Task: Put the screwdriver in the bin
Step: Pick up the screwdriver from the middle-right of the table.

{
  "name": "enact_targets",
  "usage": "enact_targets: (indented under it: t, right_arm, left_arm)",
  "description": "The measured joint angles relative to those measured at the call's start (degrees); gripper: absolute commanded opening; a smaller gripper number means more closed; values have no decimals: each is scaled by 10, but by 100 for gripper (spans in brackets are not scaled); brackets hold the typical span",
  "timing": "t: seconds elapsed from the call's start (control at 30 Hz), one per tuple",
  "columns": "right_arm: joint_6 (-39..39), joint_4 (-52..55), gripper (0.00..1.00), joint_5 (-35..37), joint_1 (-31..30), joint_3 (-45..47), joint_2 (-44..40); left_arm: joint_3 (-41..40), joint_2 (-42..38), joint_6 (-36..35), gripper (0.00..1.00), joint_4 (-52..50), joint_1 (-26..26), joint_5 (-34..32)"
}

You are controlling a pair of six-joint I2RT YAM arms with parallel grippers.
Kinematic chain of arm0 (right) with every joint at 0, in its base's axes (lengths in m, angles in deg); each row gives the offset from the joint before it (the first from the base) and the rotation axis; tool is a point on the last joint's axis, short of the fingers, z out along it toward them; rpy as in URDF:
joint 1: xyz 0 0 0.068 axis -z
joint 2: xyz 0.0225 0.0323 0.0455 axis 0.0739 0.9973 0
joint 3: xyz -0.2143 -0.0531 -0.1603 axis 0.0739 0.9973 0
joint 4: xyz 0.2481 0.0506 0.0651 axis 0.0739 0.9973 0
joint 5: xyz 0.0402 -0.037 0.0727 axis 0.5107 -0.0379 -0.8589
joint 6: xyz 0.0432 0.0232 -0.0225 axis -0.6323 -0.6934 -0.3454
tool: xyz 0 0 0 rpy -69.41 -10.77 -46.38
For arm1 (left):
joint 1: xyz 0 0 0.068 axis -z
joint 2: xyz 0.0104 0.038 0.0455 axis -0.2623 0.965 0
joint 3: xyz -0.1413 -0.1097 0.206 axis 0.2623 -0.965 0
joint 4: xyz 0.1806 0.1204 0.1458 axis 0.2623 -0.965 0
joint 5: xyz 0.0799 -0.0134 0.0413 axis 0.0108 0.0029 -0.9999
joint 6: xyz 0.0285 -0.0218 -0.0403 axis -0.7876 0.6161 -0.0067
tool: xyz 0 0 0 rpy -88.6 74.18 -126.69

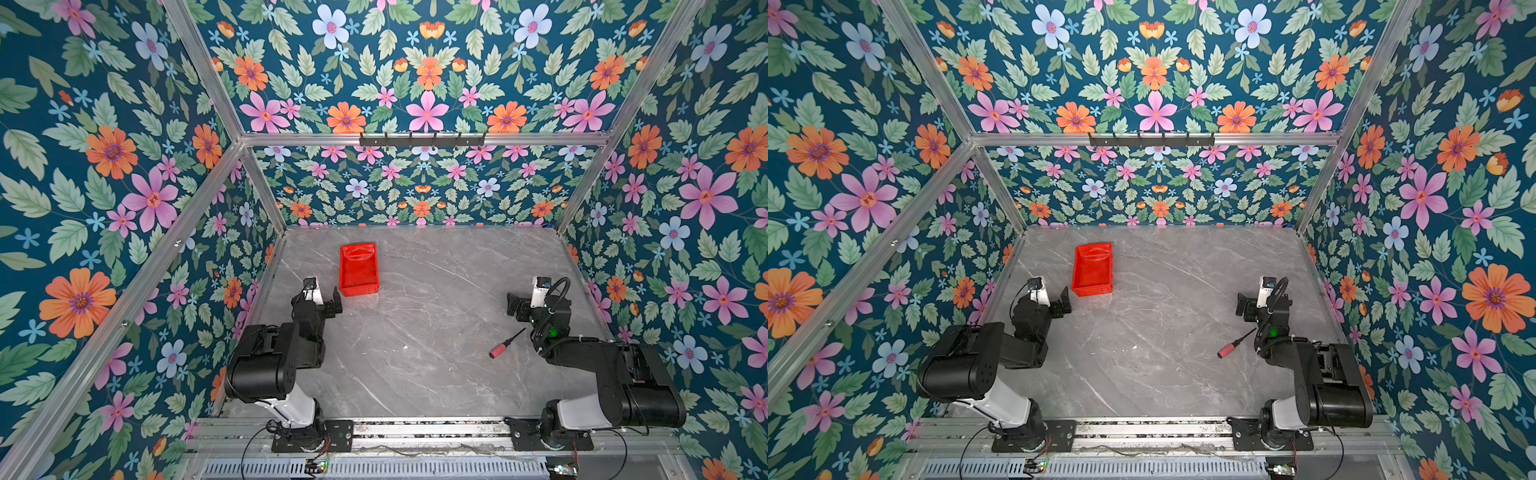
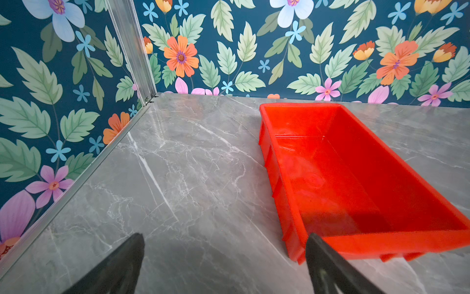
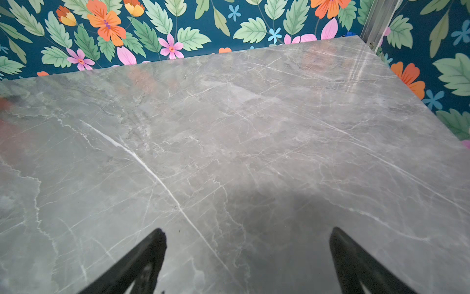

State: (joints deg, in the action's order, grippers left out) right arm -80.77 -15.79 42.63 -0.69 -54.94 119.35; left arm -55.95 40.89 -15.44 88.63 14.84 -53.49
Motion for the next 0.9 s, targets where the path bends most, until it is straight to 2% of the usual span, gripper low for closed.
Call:
enact_targets:
  t: [0.23, 0.5, 0.7, 0.9]
  right_arm:
    - [0, 5, 99, 0, 0, 0, -9]
    - [0, 89, 99, 7, 0, -21, -112]
    - [-18, 225, 99, 17, 0, -49, -215]
    - [-51, 368, 99, 30, 0, -69, -304]
  left_arm:
    - [-12, -39, -3, 100, -2, 0, 2]
    - [-31, -163, -23, 100, -46, 11, 27]
    - [-3, -254, -76, 100, -142, 85, 41]
    - [29, -297, -137, 100, -238, 176, 60]
